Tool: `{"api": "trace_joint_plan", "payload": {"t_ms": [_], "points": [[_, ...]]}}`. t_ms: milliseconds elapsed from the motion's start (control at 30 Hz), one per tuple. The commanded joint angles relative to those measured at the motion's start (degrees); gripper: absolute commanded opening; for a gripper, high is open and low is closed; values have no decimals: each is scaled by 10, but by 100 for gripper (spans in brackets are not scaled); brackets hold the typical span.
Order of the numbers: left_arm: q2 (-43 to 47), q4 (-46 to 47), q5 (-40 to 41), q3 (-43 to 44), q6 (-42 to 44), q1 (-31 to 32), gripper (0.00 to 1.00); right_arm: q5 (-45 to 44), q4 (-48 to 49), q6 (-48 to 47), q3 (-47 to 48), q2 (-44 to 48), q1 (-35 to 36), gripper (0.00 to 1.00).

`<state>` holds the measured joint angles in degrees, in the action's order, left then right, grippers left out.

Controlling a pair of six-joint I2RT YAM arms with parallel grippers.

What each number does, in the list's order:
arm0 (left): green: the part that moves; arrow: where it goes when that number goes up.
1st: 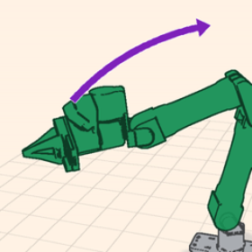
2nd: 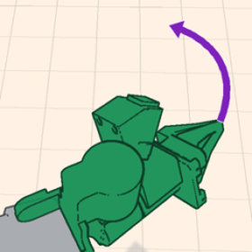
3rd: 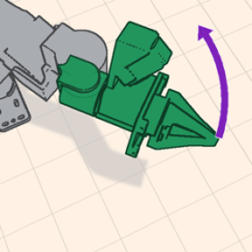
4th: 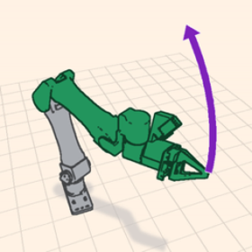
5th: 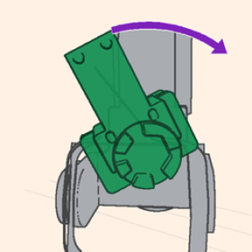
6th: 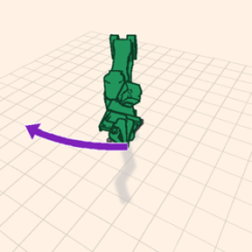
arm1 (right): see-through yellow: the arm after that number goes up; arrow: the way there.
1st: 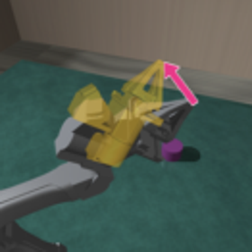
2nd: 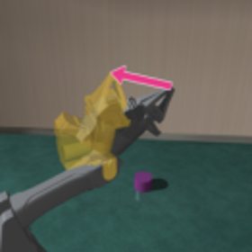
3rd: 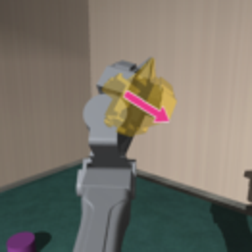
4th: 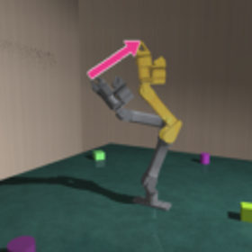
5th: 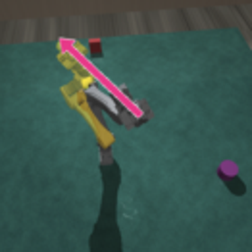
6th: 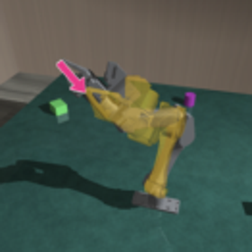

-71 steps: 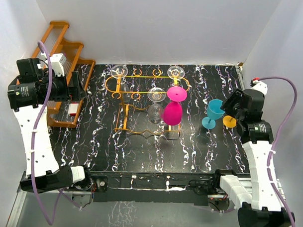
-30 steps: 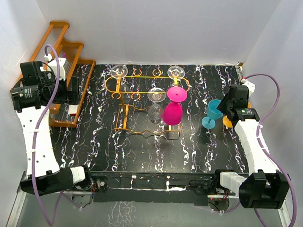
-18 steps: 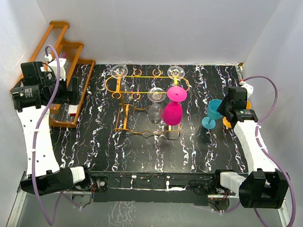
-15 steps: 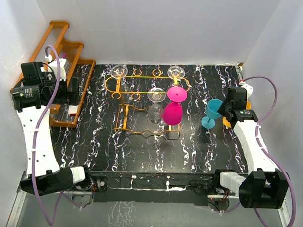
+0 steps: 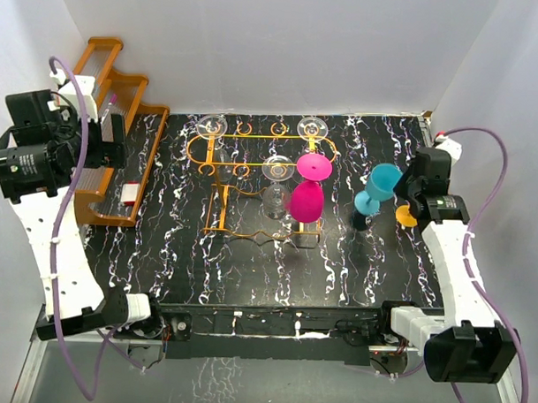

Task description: Place the wine glass upside down on the wine glass rack

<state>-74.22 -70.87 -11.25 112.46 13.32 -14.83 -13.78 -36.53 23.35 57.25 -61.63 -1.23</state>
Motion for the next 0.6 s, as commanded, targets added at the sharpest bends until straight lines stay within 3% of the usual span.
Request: {"api": "trace_joint_plan", "payload": {"t_ms": [0,100,200,267,367,433,500,533,567], "points": [[1,-20,-130,62,-47,0,97,1,50,-15,103,57,1,8],[-6,-19,-271,95,-56,-1,97,51,139,-76,128,94,6,8],[-30,-34,-396,160,-62,0,97,66,157,-124,201,80,25,8],[-20,19,-466,156,-108,-1,97,116,171,-140,246,66,26,8],[43,250,-615,29,-276,0,97,156,208,-157,297,51,26,8],[75,491,-671,-67,-491,-1,97,183,251,-178,310,43,26,8],[85,796,-675,-152,-730,0,97,271,362,-251,279,54,27,8],[80,907,-670,-174,-818,1,97,301,417,-271,254,62,26,8],[69,956,-660,-177,-876,1,97,306,456,-266,247,61,27,8]]}}
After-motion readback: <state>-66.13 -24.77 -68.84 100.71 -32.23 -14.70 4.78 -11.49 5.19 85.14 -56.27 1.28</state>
